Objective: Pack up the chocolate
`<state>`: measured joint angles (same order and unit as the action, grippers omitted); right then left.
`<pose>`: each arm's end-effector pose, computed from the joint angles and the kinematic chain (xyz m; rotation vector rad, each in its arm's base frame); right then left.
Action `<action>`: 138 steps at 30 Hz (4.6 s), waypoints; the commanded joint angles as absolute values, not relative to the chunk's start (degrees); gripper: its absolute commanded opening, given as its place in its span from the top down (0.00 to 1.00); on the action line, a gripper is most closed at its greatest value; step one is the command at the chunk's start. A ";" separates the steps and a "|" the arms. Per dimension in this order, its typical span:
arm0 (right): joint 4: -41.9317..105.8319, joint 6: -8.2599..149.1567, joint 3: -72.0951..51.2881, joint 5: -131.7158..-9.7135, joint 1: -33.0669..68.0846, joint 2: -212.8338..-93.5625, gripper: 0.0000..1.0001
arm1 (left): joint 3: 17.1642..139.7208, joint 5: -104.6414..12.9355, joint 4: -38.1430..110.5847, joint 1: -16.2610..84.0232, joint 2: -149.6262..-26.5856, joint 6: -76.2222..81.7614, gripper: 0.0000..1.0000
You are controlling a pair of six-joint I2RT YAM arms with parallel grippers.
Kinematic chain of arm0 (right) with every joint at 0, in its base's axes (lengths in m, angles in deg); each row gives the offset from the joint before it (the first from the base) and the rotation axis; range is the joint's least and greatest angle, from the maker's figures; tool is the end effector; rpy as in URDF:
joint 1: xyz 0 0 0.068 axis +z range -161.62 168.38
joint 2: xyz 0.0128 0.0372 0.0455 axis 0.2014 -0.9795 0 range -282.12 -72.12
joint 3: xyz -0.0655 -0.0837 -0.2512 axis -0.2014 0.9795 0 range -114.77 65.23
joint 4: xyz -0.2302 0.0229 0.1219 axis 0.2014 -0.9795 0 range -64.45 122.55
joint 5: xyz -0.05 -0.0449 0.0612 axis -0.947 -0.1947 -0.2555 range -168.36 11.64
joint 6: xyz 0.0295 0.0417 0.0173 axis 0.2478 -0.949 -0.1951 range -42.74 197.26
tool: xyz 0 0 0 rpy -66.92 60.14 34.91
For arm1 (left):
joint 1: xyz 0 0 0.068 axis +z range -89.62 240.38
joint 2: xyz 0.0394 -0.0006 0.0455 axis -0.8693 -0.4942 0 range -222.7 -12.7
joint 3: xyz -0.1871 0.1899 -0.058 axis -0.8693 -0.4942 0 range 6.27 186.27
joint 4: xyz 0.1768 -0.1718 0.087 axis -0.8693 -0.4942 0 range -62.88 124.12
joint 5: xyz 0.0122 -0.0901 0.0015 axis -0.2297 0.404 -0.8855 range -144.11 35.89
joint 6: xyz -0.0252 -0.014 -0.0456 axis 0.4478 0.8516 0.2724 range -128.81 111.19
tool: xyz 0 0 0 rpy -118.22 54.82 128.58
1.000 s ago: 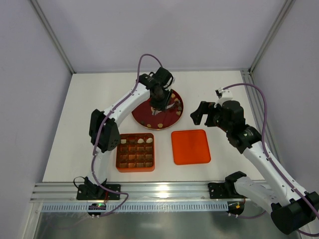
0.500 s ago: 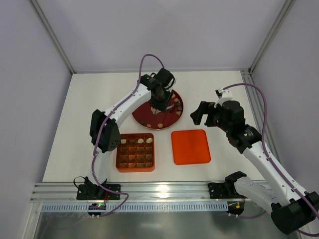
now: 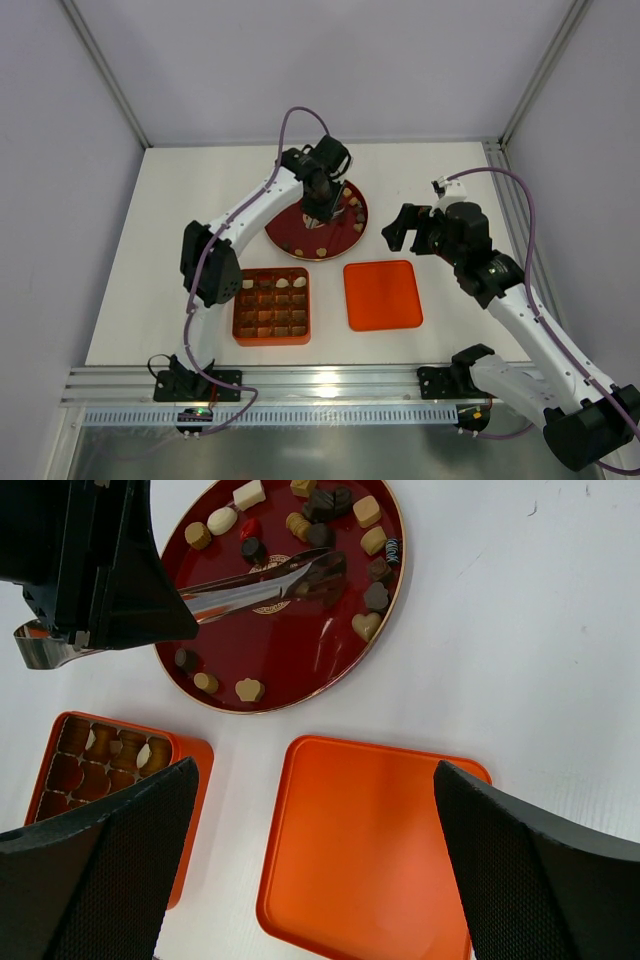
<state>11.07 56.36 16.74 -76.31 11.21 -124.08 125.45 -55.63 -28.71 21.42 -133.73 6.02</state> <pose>0.1884 0.0806 0.3202 -0.0577 2.0440 0.5194 0.3504 -0.2820 0.2926 0.5618 2.6668 -0.2447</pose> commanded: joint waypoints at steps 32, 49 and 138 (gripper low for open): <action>15.49 56.17 16.54 -74.93 11.58 -126.26 0.00 | 113.07 -57.80 -35.40 20.92 -108.95 11.93 0.79; 19.27 55.38 17.24 -73.08 12.29 -130.82 0.00 | 85.12 -61.32 -44.71 20.92 -74.51 22.47 0.76; 21.03 54.50 16.54 -75.45 16.07 -134.61 0.00 | 63.84 -62.90 -60.98 20.92 -55.50 29.60 0.70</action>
<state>18.44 54.61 17.46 -74.56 15.63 -134.53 63.94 -63.04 -43.84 21.11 -56.27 29.73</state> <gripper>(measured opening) 0.996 0.306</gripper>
